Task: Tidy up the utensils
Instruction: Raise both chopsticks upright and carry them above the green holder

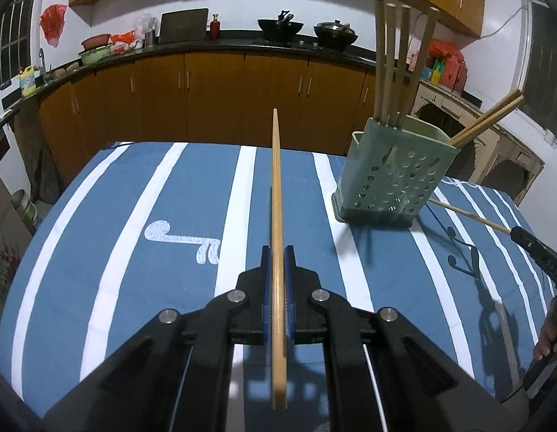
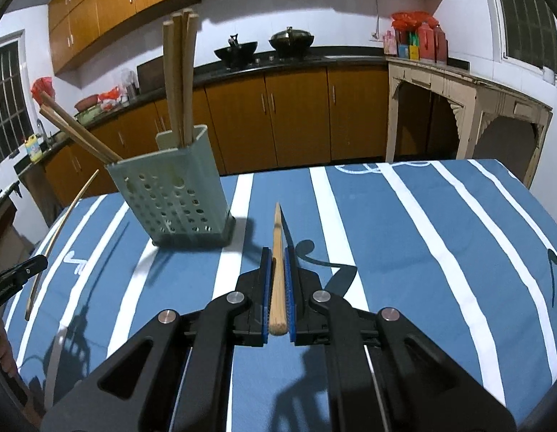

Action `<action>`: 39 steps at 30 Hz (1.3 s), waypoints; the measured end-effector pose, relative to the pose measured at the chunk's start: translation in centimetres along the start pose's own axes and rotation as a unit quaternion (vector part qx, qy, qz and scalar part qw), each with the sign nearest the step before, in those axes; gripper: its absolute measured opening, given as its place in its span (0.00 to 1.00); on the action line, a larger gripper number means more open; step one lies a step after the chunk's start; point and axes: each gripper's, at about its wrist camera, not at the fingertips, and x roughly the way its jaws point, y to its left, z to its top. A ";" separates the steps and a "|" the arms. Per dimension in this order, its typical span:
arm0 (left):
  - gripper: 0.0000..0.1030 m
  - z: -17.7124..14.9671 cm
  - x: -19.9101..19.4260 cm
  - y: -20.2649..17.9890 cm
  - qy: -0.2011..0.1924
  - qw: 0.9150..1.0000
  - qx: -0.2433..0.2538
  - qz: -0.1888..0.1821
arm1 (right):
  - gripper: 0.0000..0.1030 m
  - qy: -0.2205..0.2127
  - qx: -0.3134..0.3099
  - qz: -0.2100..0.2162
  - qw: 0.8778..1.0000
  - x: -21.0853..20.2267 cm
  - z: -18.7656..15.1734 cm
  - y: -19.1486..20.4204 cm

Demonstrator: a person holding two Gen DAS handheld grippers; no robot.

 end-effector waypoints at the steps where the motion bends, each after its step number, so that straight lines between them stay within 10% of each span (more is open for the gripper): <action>1: 0.08 0.0 0.2 0.0 0.004 1.000 0.002 0.001 | 0.08 -0.001 0.000 0.000 1.000 0.0 0.1 0.0; 21: 0.08 -4.0 6.7 1.7 0.102 0.995 -0.020 0.004 | 0.08 0.005 0.002 0.001 1.000 0.3 -0.4 -0.1; 29: 0.29 -5.7 5.0 1.4 0.086 0.996 -0.007 0.012 | 0.08 0.008 0.000 0.002 1.000 0.4 -0.4 0.0; 33: 0.08 -6.5 4.4 0.6 0.076 0.996 0.021 0.034 | 0.08 0.008 0.000 0.002 1.000 0.4 -0.3 0.0; 39: 0.07 -5.5 3.0 0.6 0.066 0.997 0.025 0.024 | 0.08 -0.004 0.001 0.002 1.000 -0.2 0.0 0.0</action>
